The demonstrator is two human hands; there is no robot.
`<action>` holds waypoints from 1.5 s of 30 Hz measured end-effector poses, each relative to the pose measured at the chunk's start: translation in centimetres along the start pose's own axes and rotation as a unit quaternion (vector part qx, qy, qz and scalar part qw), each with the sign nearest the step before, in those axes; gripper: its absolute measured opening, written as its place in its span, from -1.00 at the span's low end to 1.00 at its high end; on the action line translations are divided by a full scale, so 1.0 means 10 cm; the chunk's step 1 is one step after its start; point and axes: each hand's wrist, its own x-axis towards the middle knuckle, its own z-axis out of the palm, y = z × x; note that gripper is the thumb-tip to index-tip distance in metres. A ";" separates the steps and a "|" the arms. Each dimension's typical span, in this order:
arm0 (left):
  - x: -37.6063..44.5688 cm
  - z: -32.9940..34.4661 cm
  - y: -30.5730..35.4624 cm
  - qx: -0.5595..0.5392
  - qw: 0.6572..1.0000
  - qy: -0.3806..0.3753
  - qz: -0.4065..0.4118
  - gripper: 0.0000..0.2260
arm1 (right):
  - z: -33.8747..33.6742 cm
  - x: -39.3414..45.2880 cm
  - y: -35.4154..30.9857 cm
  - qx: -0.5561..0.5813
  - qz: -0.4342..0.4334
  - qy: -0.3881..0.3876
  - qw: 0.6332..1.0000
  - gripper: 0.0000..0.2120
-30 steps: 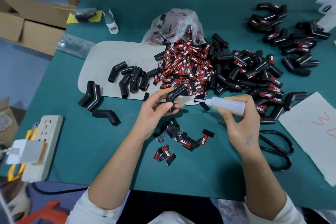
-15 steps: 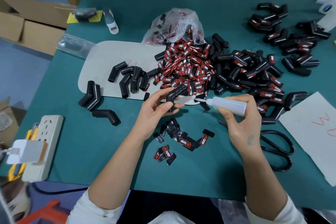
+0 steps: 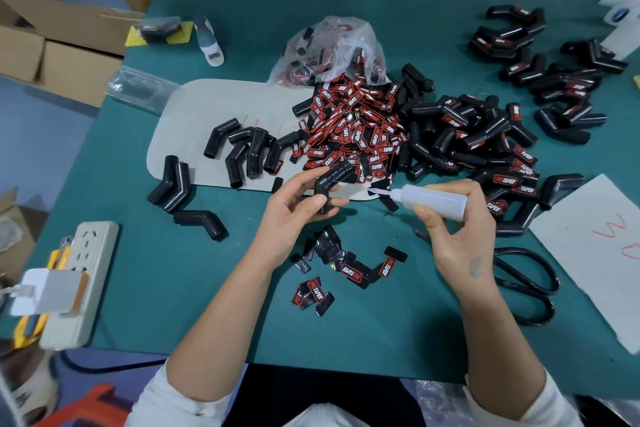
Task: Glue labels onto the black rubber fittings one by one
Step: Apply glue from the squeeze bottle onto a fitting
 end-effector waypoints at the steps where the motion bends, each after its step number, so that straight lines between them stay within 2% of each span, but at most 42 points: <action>1: 0.00 -0.01 -0.01 -0.001 1.000 0.000 0.000 -0.66 | -0.01 0.00 0.00 0.002 0.001 0.001 1.000 -0.74; 10: 0.00 -0.01 -0.02 -0.007 1.000 -0.003 0.000 -0.67 | -0.02 0.01 0.01 0.004 0.015 0.016 1.000 -0.81; 36: 0.00 0.04 0.02 -0.005 1.000 0.002 0.002 -0.66 | -0.02 0.00 -0.01 0.002 0.003 0.019 1.000 -0.75; 45: 0.00 0.03 0.02 0.001 1.000 0.000 0.005 -0.65 | -0.03 0.01 0.00 -0.003 0.000 0.029 1.000 -0.79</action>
